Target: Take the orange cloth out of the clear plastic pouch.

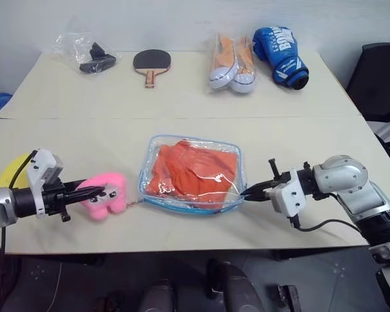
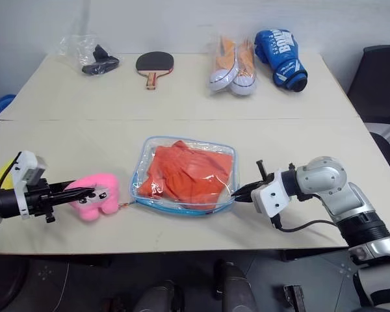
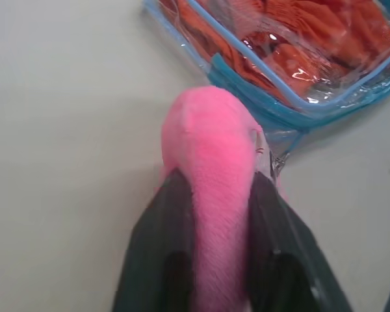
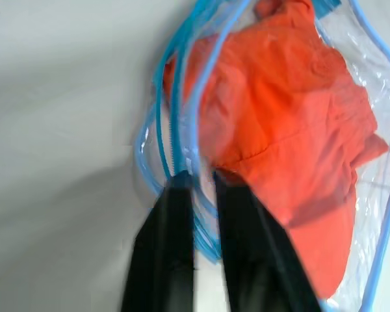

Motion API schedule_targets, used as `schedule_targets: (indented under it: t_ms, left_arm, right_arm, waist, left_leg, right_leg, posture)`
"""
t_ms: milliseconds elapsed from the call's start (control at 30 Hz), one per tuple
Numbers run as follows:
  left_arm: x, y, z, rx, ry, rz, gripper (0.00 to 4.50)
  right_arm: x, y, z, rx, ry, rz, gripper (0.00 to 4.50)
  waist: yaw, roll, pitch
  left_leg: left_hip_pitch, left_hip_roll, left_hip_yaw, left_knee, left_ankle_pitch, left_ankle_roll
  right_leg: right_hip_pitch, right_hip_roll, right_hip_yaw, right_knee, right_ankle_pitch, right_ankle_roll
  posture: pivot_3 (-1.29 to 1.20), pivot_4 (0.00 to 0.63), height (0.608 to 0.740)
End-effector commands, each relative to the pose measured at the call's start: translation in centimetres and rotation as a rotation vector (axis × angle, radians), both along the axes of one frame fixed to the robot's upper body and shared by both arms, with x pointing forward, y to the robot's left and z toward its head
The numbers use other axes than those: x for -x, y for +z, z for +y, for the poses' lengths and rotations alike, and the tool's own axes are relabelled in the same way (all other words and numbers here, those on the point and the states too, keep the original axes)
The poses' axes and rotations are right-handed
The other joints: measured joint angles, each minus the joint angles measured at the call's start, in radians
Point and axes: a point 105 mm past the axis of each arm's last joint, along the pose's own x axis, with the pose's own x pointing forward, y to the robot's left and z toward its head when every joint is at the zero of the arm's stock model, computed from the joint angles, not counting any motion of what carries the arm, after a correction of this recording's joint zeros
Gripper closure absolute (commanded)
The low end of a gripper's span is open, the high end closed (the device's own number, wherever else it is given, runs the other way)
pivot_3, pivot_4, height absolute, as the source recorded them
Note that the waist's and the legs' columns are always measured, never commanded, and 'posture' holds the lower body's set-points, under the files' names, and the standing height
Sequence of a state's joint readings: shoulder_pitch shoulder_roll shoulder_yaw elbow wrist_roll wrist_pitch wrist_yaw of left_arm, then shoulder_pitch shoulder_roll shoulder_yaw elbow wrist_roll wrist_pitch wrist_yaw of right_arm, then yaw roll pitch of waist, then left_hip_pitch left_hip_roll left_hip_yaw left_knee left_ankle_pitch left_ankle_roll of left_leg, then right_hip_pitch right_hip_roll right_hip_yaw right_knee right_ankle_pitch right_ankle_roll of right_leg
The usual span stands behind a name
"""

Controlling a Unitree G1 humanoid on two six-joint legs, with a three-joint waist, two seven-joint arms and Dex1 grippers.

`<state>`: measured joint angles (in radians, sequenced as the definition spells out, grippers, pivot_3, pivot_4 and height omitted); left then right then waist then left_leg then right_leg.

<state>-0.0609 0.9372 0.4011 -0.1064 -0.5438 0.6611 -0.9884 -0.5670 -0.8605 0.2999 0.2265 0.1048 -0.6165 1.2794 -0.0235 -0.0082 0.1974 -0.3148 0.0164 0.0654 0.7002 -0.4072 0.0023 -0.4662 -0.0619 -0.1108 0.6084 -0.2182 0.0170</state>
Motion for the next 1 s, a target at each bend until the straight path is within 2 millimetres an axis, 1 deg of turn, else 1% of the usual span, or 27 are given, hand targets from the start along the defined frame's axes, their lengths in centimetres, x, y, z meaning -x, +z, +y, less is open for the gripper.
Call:
schedule_targets:
  t_ms: [33,100,167,233,267,300,333,400,433,467,533,600,633,667,700,767,800,833,867,933,1000]
  left_arm:
    - [0.2,0.5,-0.2,0.043,0.027,-0.022,1.96]
    - [0.8,0.0,0.0,0.067,0.043,-0.001,1.4]
    - [1.0,-0.7,0.7,0.055,0.086,0.017,0.8]
    - [0.9,-2.1,2.4,0.001,0.18,0.041,0.22]
    - [0.7,-2.6,3.6,-0.03,0.24,0.046,0.0]
    - [0.6,-3.0,4.4,-0.051,0.278,0.048,0.0]
    - [0.3,-2.7,5.4,-0.055,0.327,0.029,0.0]
    - [-0.5,-1.4,7.0,-0.035,0.408,-0.021,0.0]
    - [-0.8,-0.6,7.5,-0.028,0.429,-0.048,0.0]
    - [-1.0,0.3,7.5,-0.022,0.43,-0.074,0.0]
    - [-1.5,2.8,6.4,-0.007,0.377,-0.143,0.0]
    - [-1.3,5.7,3.6,0.056,0.228,-0.196,0.0]
    - [-0.7,7.0,1.6,0.092,0.11,-0.202,0.0]
    - [0.0,7.8,-0.1,0.113,0.01,-0.193,0.0]
    - [1.0,8.6,-1.7,0.093,-0.11,-0.185,0.0]
    - [2.1,9.3,-3.9,0.019,-0.257,-0.175,0.0]
    - [2.3,9.3,-4.8,-0.024,-0.31,-0.176,0.0]
    - [2.3,8.7,-5.7,-0.098,-0.361,-0.177,0.0]
    - [2.2,7.7,-6.6,-0.205,-0.423,-0.186,0.0]
    - [2.1,5.1,-7.8,-0.394,-0.545,-0.192,0.0]
    - [1.9,3.5,-8.2,-0.491,-0.621,-0.207,0.0]
  right_arm:
    - [0.0,1.1,-0.6,-0.034,-0.051,-0.027,2.59]
    - [0.3,1.5,-0.9,-0.052,-0.086,-0.028,2.01]
    - [0.5,2.2,-1.0,-0.093,-0.128,-0.023,1.37]
    - [0.9,3.1,-0.9,-0.18,-0.192,0.016,0.7]
    - [1.1,3.6,-0.9,-0.233,-0.23,0.038,0.34]
    - [1.3,3.9,-0.8,-0.267,-0.256,0.054,0.03]
    - [1.5,4.4,-0.8,-0.311,-0.289,0.084,0.03]
    - [2.1,4.9,-0.7,-0.374,-0.336,0.141,0.03]
    - [2.4,5.1,-0.7,-0.398,-0.354,0.165,0.03]
    - [2.7,5.2,-0.6,-0.415,-0.371,0.186,0.03]
    - [3.4,5.4,-0.4,-0.457,-0.405,0.243,0.03]
    - [4.1,5.5,-0.2,-0.486,-0.426,0.308,0.03]
    - [4.6,5.4,-0.1,-0.491,-0.432,0.345,0.03]
    - [5.0,5.3,0.0,-0.493,-0.435,0.371,0.03]
    - [5.4,5.1,0.2,-0.49,-0.438,0.392,0.03]
    - [6.0,5.0,0.4,-0.49,-0.443,0.422,0.03]
    - [6.3,5.0,0.5,-0.493,-0.443,0.442,0.03]
    - [6.6,5.0,0.5,-0.496,-0.44,0.466,0.03]
    - [6.9,5.0,0.6,-0.497,-0.436,0.502,0.03]
    - [7.7,5.0,0.6,-0.48,-0.419,0.545,0.03]
    - [8.1,5.0,0.5,-0.465,-0.411,0.562,0.03]
  waist:
    - [0.001,0.0,0.0]
    - [0.002,0.0,0.0]
    - [0.001,0.0,0.0]
    - [0.002,0.0,0.0]
    - [0.003,0.0,0.0]
    - [0.005,0.0,0.0]
    - [0.005,0.0,0.0]
    - [0.011,0.0,0.0]
    - [0.016,0.0,0.0]
    - [0.02,0.0,0.0]
    - [0.024,-0.001,0.0]
    - [0.028,-0.001,-0.001]
    - [0.033,-0.001,-0.001]
    - [0.037,-0.002,-0.001]
    - [0.038,-0.002,-0.001]
    - [0.038,-0.002,-0.001]
    - [0.037,-0.001,-0.001]
    - [0.038,-0.001,-0.001]
    - [0.04,0.0,0.0]
    - [0.043,0.003,0.001]
    - [0.041,0.003,0.001]
  left_leg:
    - [0.0,0.0,0.0,0.0,0.0,0.0]
    - [0.0,0.0,0.0,0.0,0.0,0.0]
    - [0.0,0.0,0.0,0.0,0.0,0.0]
    - [0.0,0.0,0.0,0.0,0.0,0.0]
    - [0.001,0.0,0.0,0.0,0.0,-0.001]
    - [0.002,0.0,0.0,0.0,0.0,-0.001]
    - [0.002,0.0,0.0,0.0,0.0,-0.001]
    - [0.004,0.0,0.0,0.0,-0.001,-0.001]
    - [0.005,0.0,0.0,0.0,-0.001,-0.001]
    - [0.005,0.0,0.0,-0.001,-0.002,-0.001]
    - [0.006,0.001,0.001,-0.001,-0.002,-0.001]
    - [0.005,0.001,0.001,-0.001,-0.002,-0.001]
    - [0.004,0.001,0.0,-0.001,-0.002,-0.001]
    - [0.003,0.001,0.0,-0.001,-0.003,0.0]
    - [0.002,0.001,0.0,-0.001,-0.003,0.0]
    - [0.001,0.001,0.0,0.0,-0.003,0.0]
    - [0.001,0.001,0.0,-0.001,-0.003,0.0]
    - [0.001,0.0,0.0,-0.001,-0.003,-0.001]
    - [0.001,0.0,0.0,0.0,-0.003,-0.001]
    - [0.002,-0.001,0.002,-0.001,-0.003,-0.001]
    - [0.001,0.0,0.004,-0.001,-0.002,-0.001]
  right_leg:
    - [0.0,0.0,0.0,0.0,0.0,0.0]
    - [0.0,0.0,0.0,0.0,0.0,0.0]
    - [0.0,0.0,0.0,-0.001,0.0,0.0]
    - [0.0,0.0,0.0,0.0,0.0,0.0]
    - [0.0,0.0,0.0,-0.002,0.0,0.0]
    - [0.001,0.0,0.0,-0.002,0.0,-0.001]
    - [0.001,0.0,0.0,-0.002,-0.001,-0.001]
    - [0.001,0.0,0.001,-0.001,-0.001,-0.002]
    - [0.002,0.0,0.001,-0.001,-0.001,-0.002]
    - [0.002,0.0,0.001,0.0,-0.001,-0.002]
    - [0.002,0.0,0.001,0.0,-0.001,-0.002]
    - [0.002,0.0,0.001,-0.001,-0.001,-0.002]
    - [0.002,0.0,0.001,0.0,-0.001,-0.002]
    - [0.002,0.0,0.0,0.0,-0.001,-0.002]
    - [0.001,0.0,0.0,0.0,-0.001,-0.002]
    - [0.001,0.0,0.0,-0.001,-0.001,-0.001]
    - [0.001,0.0,0.0,-0.002,-0.001,-0.001]
    - [0.001,0.0,0.0,-0.002,-0.001,-0.001]
    - [0.001,0.0,0.0,-0.004,-0.001,-0.001]
    - [0.003,0.001,0.001,-0.004,-0.001,-0.001]
    - [0.004,0.002,0.004,-0.003,-0.001,-0.001]
  posture:
    - [0.0,0.15,0.74]
    - [0.0,0.15,0.74]
    - [0.0,0.15,0.74]
    - [0.0,0.15,0.74]
    - [0.0,0.15,0.74]
    - [0.0,0.15,0.74]
    - [0.0,0.15,0.74]
    - [0.0,0.15,0.74]
    - [0.0,0.15,0.74]
    - [0.0,0.15,0.74]
    - [0.0,0.15,0.74]
    - [0.0,0.15,0.74]
    - [0.0,0.15,0.74]
    - [0.0,0.15,0.74]
    - [0.0,0.15,0.74]
    - [0.0,0.15,0.74]
    - [0.0,0.15,0.74]
    - [0.0,0.15,0.74]
    - [0.0,0.15,0.74]
    - [0.0,0.15,0.74]
    - [0.0,0.15,0.74]
